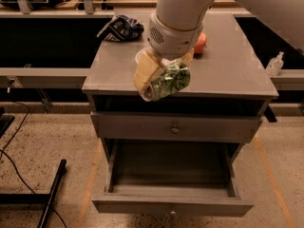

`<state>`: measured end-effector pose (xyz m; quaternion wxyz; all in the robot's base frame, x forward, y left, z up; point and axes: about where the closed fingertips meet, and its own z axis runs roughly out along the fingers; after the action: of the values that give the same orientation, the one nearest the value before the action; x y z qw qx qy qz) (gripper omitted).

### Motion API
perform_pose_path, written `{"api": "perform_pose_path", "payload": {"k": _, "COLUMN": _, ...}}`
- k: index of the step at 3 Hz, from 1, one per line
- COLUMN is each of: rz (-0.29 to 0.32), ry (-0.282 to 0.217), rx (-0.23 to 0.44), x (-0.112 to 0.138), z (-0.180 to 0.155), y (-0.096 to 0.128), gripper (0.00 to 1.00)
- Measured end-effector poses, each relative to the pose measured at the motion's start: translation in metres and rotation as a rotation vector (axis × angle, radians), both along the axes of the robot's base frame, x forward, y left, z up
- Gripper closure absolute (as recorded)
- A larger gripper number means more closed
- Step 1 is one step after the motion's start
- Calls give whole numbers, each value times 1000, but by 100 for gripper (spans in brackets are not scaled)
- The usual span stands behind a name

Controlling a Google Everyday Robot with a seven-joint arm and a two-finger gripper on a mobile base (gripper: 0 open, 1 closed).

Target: Place green can into middle drawer

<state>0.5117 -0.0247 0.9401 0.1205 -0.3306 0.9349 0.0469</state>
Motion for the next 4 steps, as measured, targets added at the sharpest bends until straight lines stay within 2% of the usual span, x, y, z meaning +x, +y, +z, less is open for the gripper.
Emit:
{"api": "perform_pose_path", "payload": {"k": 1, "rz": -25, "ry": 11, "rx": -20, "x": 6, "z": -4, "y": 0, "gripper": 100}}
{"api": "perform_pose_path", "payload": {"k": 2, "rz": -147, "ry": 102, "rx": -191, "x": -1, "z": -47, "y": -36, "gripper": 100}}
{"api": "perform_pose_path", "payload": {"k": 3, "rz": -329, "ry": 163, "rx": -468, "x": -10, "z": -105, "y": -85, "gripper": 100}}
{"api": "perform_pose_path", "payload": {"k": 4, "rz": -512, "ry": 191, "rx": -573, "x": -21, "z": -133, "y": -116, "gripper": 100}}
